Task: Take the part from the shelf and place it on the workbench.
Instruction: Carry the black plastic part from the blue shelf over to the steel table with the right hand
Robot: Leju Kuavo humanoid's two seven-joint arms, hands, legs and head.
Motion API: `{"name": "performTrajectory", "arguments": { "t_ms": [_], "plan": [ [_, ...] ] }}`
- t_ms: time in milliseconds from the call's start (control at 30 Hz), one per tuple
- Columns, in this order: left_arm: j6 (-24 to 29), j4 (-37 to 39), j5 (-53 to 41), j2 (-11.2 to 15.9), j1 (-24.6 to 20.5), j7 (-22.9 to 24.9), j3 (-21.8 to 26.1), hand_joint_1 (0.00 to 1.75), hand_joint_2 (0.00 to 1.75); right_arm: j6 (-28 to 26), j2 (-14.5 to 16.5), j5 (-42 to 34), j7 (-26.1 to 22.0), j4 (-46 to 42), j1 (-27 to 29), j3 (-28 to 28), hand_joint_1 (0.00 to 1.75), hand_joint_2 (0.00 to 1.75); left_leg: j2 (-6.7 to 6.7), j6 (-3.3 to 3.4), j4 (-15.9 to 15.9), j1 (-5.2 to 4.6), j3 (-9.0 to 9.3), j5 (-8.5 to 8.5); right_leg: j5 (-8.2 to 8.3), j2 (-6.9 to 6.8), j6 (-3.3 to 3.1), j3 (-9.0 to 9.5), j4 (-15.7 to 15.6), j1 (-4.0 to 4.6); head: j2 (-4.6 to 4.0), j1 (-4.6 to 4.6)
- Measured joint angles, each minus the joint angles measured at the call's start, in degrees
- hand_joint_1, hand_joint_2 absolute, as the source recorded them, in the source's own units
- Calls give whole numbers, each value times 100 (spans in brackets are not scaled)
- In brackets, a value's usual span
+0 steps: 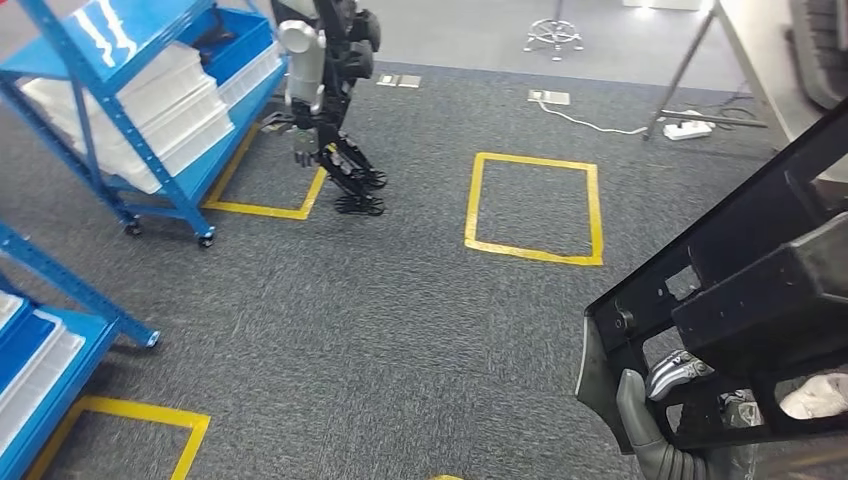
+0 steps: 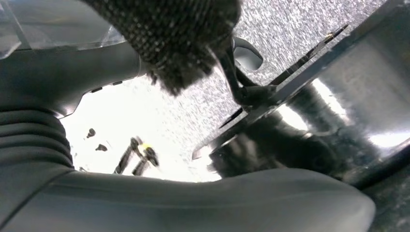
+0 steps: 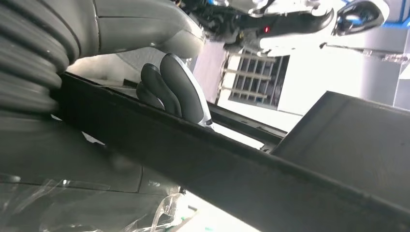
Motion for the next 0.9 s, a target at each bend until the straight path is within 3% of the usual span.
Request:
{"name": "performTrajectory", "arguments": {
  "t_ms": [33,67,133,200,267,333,400,467,500,533,567,600,667,733,800,867,900],
  "plan": [
    [1,0,-2,1,8,0,0,0,175,-4,0,-1,0,0,14,-2,175,175,71,-8,5,6,0,-6,62,-24,21,29,-16,-10,0,1],
    [1,0,-3,1,14,0,0,0,175,-6,-1,-1,0,0,26,-3,175,175,137,-24,15,16,2,-17,228,-63,43,198,-303,-22,0,1],
    [2,-2,-3,11,25,2,0,0,175,-9,-1,-2,0,0,40,-4,175,175,243,-88,69,25,6,-59,618,-306,92,755,-1283,-33,0,2],
    [2,-4,-4,28,31,26,0,0,175,-9,-2,10,3,-2,42,-5,175,175,319,-157,161,13,-2,-95,810,-471,58,1081,-1897,-27,0,2],
    [2,-4,-5,39,30,84,0,0,175,-4,-3,45,17,-7,43,-4,175,175,371,-197,213,17,-14,-84,849,-378,-31,1087,-1968,-27,0,-1],
    [5,-4,-5,46,17,151,0,0,175,5,-6,90,63,-26,42,-3,175,175,293,-234,358,41,-81,-194,877,-263,-89,1082,-1985,-43,0,-3],
    [6,-4,-1,48,-11,185,0,0,175,15,-11,121,135,-57,33,-2,175,175,113,-276,1053,60,-376,-594,906,-154,-142,1083,-2016,-53,0,-9],
    [-72,-4,7,48,-42,177,1,0,175,27,-21,125,205,-73,26,0,175,175,2,-293,2058,60,-794,-1013,922,-39,-167,1083,-2030,-46,0,-12],
    [-142,-4,11,49,-54,169,1,0,175,38,-25,119,233,-74,22,2,175,175,-27,-282,2369,49,-921,-1089,923,29,-169,1089,-2031,-41,0,-13],
    [-208,-4,15,49,-65,163,2,0,175,57,-28,109,255,-74,14,4,175,175,-53,-260,2426,34,-938,-1042,923,102,-169,1098,-2031,-37,0,-12],
    [-249,-4,19,49,-75,166,2,0,175,81,-30,98,273,-74,-6,9,175,175,-87,-228,2209,19,-837,-870,922,184,-169,1109,-2031,-36,0,-12],
    [-245,-4,23,48,-79,173,2,0,175,112,-30,90,288,-74,-39,20,175,175,-159,-193,1789,8,-662,-615,923,267,-168,1120,-2033,-41,0,-13],
    [-179,-4,28,47,-80,189,2,0,175,162,-30,88,312,-72,-129,55,175,175,-450,-136,873,1,-325,-112,934,418,-159,1105,-2040,-57,0,-15],
    [-115,-4,29,46,-78,197,2,0,175,190,-26,104,337,-63,-208,106,175,175,-628,-115,507,-3,-226,93,963,551,-127,1053,-2048,-89,0,-15],
    [-95,-4,28,42,-84,202,1,0,175,199,-24,119,363,-57,-246,155,175,175,-521,-105,440,-8,-203,142,990,649,-65,1020,-2078,-113,0,-15],
    [-96,-4,28,36,-76,210,0,0,175,190,-25,128,376,-57,-270,187,175,175,-353,-69,177,1,-95,126,817,431,-26,871,-1856,-74,0,-14],
    [-97,-4,28,32,-64,210,0,0,175,174,-26,132,379,-56,-285,199,175,175,-264,-49,40,9,-50,105,617,258,-22,695,-1520,-48,0,-11]
  ]
}}
